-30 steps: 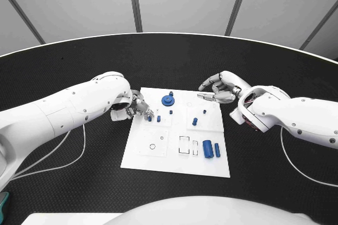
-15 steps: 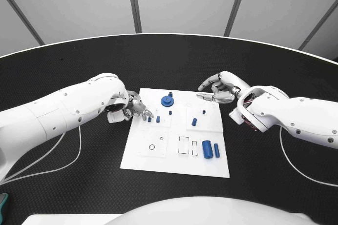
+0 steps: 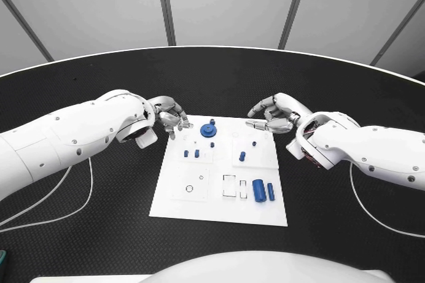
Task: Assemble the parts on the task board
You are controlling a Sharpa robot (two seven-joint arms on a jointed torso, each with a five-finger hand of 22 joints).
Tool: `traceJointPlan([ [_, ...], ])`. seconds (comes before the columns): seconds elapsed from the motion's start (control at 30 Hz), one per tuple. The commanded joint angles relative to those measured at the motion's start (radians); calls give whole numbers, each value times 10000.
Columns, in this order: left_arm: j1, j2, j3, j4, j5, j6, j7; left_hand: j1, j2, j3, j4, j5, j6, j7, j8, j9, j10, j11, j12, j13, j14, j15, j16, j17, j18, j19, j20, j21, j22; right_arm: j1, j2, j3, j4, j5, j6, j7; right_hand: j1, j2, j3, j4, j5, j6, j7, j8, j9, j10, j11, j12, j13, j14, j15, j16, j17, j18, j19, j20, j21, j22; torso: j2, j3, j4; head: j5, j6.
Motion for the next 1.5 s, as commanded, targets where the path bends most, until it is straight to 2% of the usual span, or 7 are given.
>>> traceJointPlan([
  [0.03, 10, 27, -1, 235, 73, -479, 997, 497, -27, 331, -298, 23, -55, 16, -157, -166, -346, 58, -392, -306, -240, 33, -133, -260, 148, 126, 21, -442, -311, -4, 8, 0, -9, 0, -55, 58, -100, 16, 63, 7, 61, -94, 2, 90, -5, -475, 3, -695, -342, 471, -54, -309, 233, 229, -255, -17, -602, -449, 45, -17, 13, -54, 99],
  [0.1, 0, 70, -2, 327, 96, -641, 1448, 968, -103, 661, -718, -1, 108, 41, -311, -350, -484, 94, -760, -650, -788, 59, -539, -884, 104, 541, 18, -23, -88, -5, 15, 0, -17, 0, -91, 96, -61, 27, 160, -5, 68, -100, -14, 133, 3, -915, -16, -1498, -1050, 371, -78, -584, -121, 321, -435, -29, -1158, -857, 49, -15, 11, -55, 122],
  [0.3, -160, 313, -5, 384, -303, -1079, 2714, 1400, -487, 766, -1800, -106, 71, 311, -1220, -1129, -1105, 451, -2686, -2301, -1841, 310, -1216, -2175, 102, -544, 139, 848, 663, -7, 26, 0, -25, 1, -234, 228, 54, -94, 500, -40, 50, -89, -32, 224, 12, -2127, -53, -4122, -3417, -8, -116, -1739, -1470, 676, -1065, -69, -3390, -2517, 71, -24, 16, -104, 183],
  [0.47, -319, 584, -8, 154, -1317, -1214, 3166, 1396, -450, 633, -2274, -79, 501, 237, -1608, -1527, -808, 410, -3180, -2972, -1494, 243, -955, -2569, 137, -704, 150, 1585, 1154, -7, 41, 0, -15, 1, -358, 302, 71, -128, 598, -55, 51, -93, -32, 239, 11, -2291, -62, -4615, -3906, -55, -124, -1996, -1707, 725, -1110, -74, -3838, -2855, 60, -4, -4, -106, 190],
  [0.9, -526, 1140, -27, -487, -3799, -960, 3108, 976, -577, 709, -2565, -72, 1130, 40, -1925, -1866, -471, 304, -3402, -3534, -78, 207, 1165, -876, 145, -268, 177, 2439, 1599, -7, 68, 0, 2, 1, -504, 358, 76, -177, 694, -72, 51, -120, -27, 243, 4, -2476, -59, -5111, -4409, -64, -127, -2183, -1847, 759, -1094, -81, -4202, -3132, 34, 5, 1, -114, 247],
  [1.17, -857, 1477, -31, -958, -4398, -693, 3002, 790, -635, 752, -2594, -139, 1293, -22, -2006, -1928, -482, 319, -3512, -3700, 244, 238, 1682, -482, 142, -165, 215, 2638, 1696, -7, 76, 1, 11, 1, -537, 352, 60, -184, 711, -64, 61, -129, -24, 245, 3, -2510, -56, -5203, -4507, -75, -125, -2244, -1901, 770, -1098, -81, -4302, -3207, 35, 7, -7, -144, 267],
  [1.5, -1055, 1707, -31, -1269, -4511, -736, 3071, 561, -656, 729, -2600, -1257, 1541, -97, -2274, -2046, -162, 270, -3693, -3970, 533, 221, 2182, -257, 147, -72, 222, 2784, 1746, -7, 72, 1, 35, 1, -564, 333, 35, -199, 726, -54, 76, -151, -19, 241, -1, -2562, -52, -5329, -4638, -78, -122, -2292, -1930, 775, -1087, -81, -4382, -3267, 38, 1, -1, -194, 283],
])
